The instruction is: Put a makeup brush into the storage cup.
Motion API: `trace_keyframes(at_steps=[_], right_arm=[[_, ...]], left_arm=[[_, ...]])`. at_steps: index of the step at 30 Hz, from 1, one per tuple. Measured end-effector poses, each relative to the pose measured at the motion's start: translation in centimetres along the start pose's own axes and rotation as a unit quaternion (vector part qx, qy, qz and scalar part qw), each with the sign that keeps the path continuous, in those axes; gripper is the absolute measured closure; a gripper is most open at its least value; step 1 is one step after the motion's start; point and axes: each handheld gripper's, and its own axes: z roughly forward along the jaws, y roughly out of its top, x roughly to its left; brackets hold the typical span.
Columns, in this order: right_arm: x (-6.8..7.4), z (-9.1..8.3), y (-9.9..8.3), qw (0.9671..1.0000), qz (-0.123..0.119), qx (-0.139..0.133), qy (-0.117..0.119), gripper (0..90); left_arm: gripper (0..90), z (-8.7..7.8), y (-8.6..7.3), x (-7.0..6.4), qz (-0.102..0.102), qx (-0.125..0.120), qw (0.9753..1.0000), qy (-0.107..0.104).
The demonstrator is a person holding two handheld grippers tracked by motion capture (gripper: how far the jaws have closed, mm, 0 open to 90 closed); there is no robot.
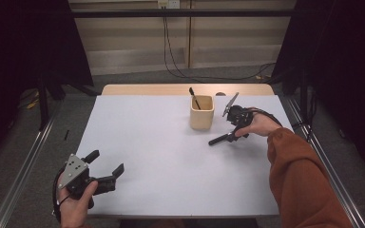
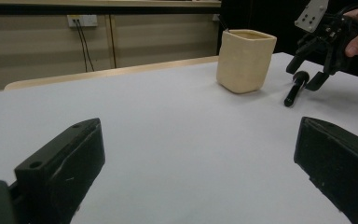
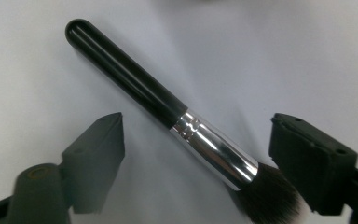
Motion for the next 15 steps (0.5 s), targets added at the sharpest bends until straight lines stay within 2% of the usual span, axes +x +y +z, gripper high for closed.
trace_keyframes(at_steps=[5, 7, 12, 15], right_arm=[[0.0, 0.6, 0.2, 1.0000, 0.006, 0.001, 0.006, 26.1], [-0.1, 0.9, 0.3, 1.0000, 0.000, 0.008, 0.005, 28.3], [-0.3, 1.4, -0.1, 0.9996, 0.005, 0.026, 0.003, 32.6], [-0.4, 1.5, -0.2, 0.9996, 0.005, 0.026, 0.005, 36.1]], left_arm=[[1.8, 0.0, 0.0, -0.1, 0.003, 0.000, 1.0000, -0.001], [1.8, 0.0, 0.0, -0.1, 0.001, -0.001, 1.0000, -0.003], [1.8, -0.1, 0.0, 0.0, -0.001, -0.002, 1.0000, -0.001], [1.9, 0.0, 0.0, -0.1, 0.000, -0.002, 1.0000, -0.002]])
